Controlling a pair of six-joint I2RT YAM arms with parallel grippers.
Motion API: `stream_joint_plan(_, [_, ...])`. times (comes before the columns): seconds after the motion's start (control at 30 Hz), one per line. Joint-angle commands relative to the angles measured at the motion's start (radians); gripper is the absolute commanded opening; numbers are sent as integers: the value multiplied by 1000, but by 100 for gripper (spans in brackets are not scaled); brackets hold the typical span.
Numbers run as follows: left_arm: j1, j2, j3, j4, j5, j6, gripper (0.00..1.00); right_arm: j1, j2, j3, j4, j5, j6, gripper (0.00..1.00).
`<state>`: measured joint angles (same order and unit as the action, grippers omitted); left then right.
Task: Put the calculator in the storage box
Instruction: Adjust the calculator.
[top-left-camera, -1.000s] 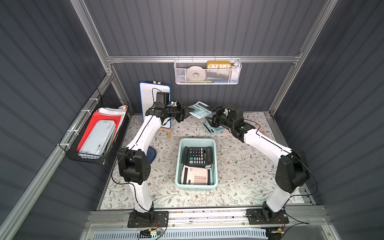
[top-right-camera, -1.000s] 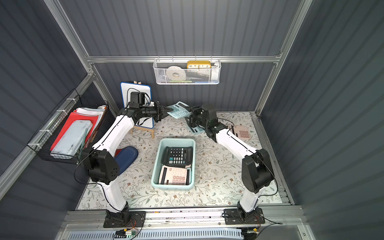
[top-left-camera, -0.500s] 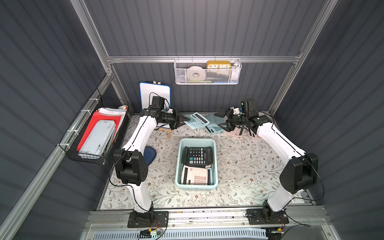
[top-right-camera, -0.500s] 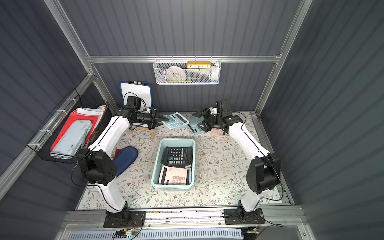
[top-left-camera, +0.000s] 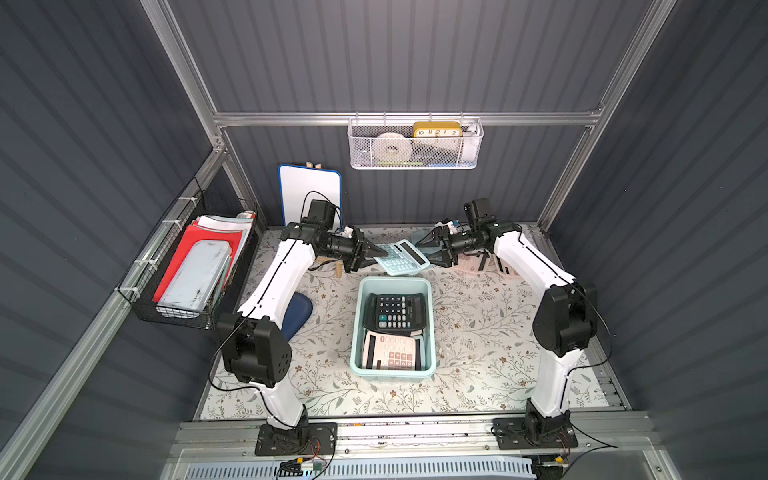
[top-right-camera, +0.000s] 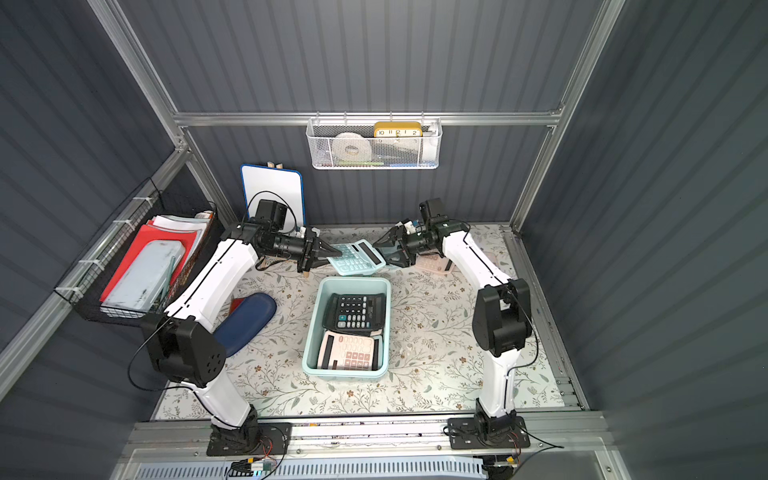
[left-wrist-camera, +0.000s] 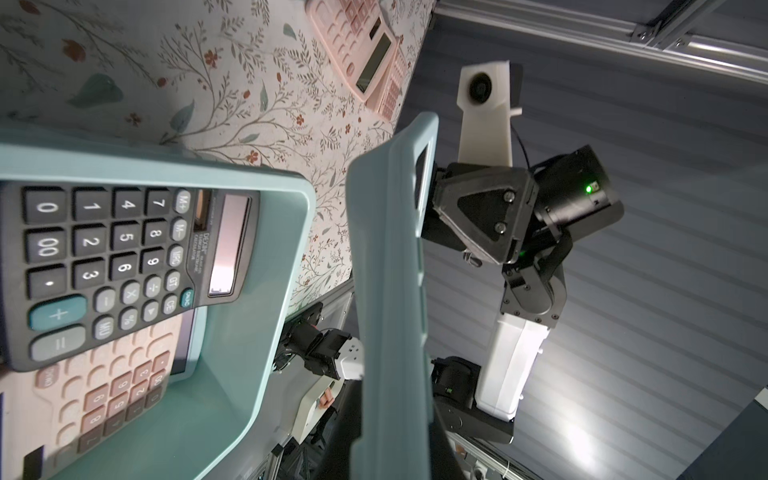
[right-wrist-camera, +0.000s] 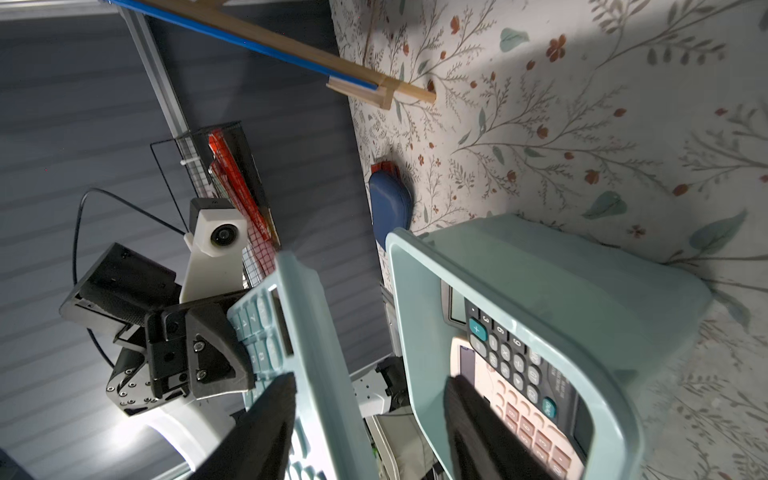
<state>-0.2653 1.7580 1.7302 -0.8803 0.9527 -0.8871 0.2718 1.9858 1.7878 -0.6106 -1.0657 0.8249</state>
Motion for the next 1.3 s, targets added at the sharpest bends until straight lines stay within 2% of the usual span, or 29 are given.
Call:
stream_joint_plan(0.0, [-11, -29, -14, -14, 50, 27, 7, 3, -1, 14, 39, -115, 3, 55])
stream_joint_plan(0.2, [-31, -12, -12, -18, 46, 34, 6, 6, -59, -103, 135, -173, 53, 44])
stream_joint_plan(0.37, [-35, -9, -20, -6, 47, 29, 6, 9, -93, -163, 142, -185, 46, 35])
stream_joint_plan(0.47, [-35, -6, -19, -3, 47, 26, 7, 9, -104, -177, 147, -179, 46, 20])
stream_joint_plan(0.53, [-35, -2, -13, -7, 47, 30, 17, 9, -110, -181, 150, -174, 46, 11])
stream_joint_plan(0.63, [-34, 7, 15, -39, 37, 55, 47, 9, -117, -185, 151, -158, 47, 4])
stream_joint_plan(0.7, [-32, 16, 42, -79, 12, 81, 59, 9, -126, -189, 151, -140, 48, 0])
stream_joint_plan(0.83, [-22, 37, 114, -182, -76, 138, 83, 9, -160, -208, 146, -84, 44, 0])
stream_joint_plan(0.9, [-11, 51, 165, -244, -139, 169, 99, 9, -189, -229, 130, -39, 31, 0])
stream_joint_plan(1.13, [23, 61, 294, -362, -400, 215, 99, 42, -322, -308, -12, 171, -73, 0])
stream_joint_plan(1.27, [30, 52, 310, -373, -490, 213, 99, 105, -397, -340, -73, 311, -99, 0])
